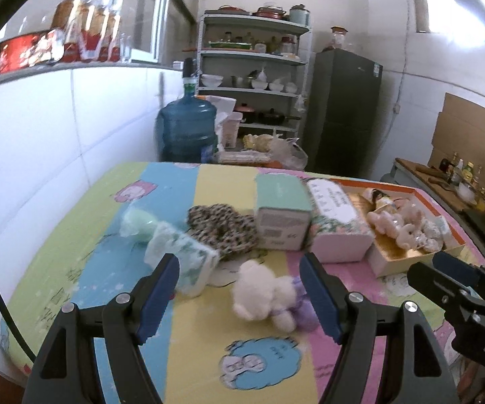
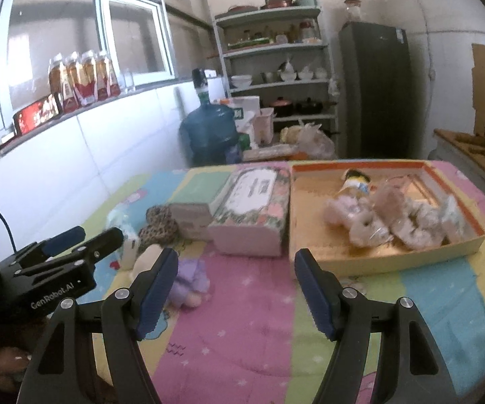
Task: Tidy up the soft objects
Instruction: 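Move both open tools to the remaining soft items beside the tissue boxes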
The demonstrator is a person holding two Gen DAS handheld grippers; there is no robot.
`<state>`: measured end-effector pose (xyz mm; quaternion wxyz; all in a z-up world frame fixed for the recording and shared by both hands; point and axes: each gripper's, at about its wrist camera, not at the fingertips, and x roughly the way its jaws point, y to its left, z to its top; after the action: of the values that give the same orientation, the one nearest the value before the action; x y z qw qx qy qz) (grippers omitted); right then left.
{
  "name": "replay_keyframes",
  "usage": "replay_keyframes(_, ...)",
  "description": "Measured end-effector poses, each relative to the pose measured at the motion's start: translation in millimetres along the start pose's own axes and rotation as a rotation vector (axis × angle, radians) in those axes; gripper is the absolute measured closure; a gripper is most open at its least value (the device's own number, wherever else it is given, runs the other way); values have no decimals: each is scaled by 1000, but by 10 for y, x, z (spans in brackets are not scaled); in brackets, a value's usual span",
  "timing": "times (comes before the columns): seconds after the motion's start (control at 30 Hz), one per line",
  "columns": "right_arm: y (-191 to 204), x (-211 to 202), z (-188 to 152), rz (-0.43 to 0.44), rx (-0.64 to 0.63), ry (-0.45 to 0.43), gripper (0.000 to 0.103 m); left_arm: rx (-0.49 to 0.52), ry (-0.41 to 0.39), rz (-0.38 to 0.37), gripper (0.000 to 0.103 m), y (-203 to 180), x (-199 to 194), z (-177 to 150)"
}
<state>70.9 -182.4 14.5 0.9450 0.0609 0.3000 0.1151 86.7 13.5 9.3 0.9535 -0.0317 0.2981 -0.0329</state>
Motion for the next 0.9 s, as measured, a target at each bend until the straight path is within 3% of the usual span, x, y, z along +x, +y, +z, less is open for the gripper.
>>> replay_keyframes(0.43,342,355,-164,69,-63,86,30,-89,25,56,29,597,19,-248)
replay_keyframes(0.9,489,889,-36,235,-286,196,26,-148,57,80,29,915,99,-358)
